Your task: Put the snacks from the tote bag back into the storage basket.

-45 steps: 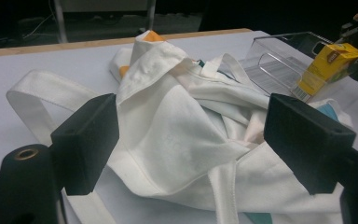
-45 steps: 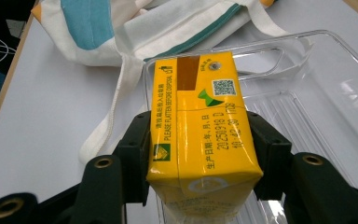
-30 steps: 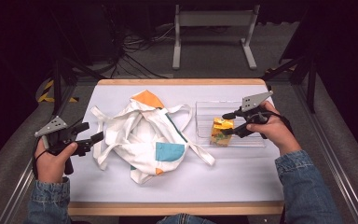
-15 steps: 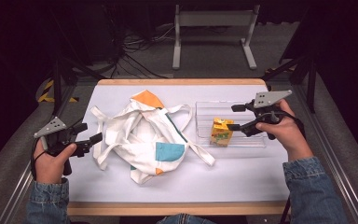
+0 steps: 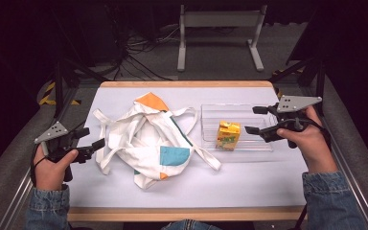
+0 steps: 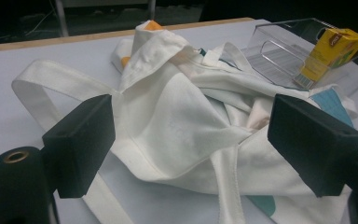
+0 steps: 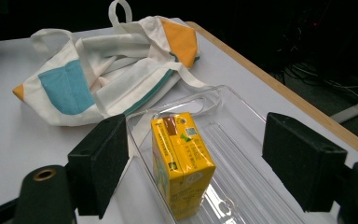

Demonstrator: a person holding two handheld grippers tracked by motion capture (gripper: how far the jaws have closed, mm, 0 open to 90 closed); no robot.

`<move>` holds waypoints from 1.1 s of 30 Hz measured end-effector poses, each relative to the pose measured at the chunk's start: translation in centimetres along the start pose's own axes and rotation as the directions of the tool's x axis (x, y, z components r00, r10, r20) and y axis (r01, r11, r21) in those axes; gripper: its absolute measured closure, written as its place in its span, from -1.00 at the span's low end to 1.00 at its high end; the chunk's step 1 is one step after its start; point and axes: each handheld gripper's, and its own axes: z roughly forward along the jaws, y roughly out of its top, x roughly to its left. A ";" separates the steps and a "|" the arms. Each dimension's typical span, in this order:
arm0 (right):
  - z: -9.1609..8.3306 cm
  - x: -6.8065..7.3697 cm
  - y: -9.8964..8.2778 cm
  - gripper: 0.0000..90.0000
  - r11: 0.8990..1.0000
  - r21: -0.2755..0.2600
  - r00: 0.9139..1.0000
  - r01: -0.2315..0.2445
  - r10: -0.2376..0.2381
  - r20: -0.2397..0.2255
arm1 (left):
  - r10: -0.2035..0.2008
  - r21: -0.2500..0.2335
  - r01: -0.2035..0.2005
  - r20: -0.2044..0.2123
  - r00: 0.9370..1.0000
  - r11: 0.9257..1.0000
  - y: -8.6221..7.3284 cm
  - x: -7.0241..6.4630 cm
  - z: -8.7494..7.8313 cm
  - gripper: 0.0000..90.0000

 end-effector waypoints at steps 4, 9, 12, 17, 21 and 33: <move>-1.1 0.1 -0.4 -0.51 1.000 0.014 0.998 -0.021 0.020 0.060 | 0.002 0.004 -0.002 0.002 1.000 1.000 -0.1 0.0 0.0 -0.66; -2.5 0.2 -1.2 -0.60 0.999 0.005 0.991 -0.049 0.048 0.126 | -0.001 0.005 0.001 0.006 1.000 1.000 -0.1 0.1 0.0 -0.67; -3.1 0.3 -1.7 -0.66 0.998 -0.004 0.988 -0.065 0.065 0.142 | -0.004 0.005 0.004 0.006 1.000 1.000 -0.2 0.1 0.0 -0.67; -4.0 0.8 -3.1 -0.79 0.996 -0.010 0.978 -0.090 0.090 0.187 | 0.018 0.021 -0.018 0.000 1.000 1.000 -1.0 0.5 -0.1 -0.69; -4.3 0.7 -4.4 -0.81 0.992 -0.026 0.971 -0.124 0.127 0.202 | 0.011 0.019 -0.010 -0.007 1.000 1.000 -1.4 0.8 -0.2 -0.70; -3.5 0.5 -8.0 -0.88 0.975 -0.047 0.911 -0.219 0.221 0.348 | -0.007 0.023 0.008 -0.034 0.999 1.000 -2.4 2.0 0.0 -0.71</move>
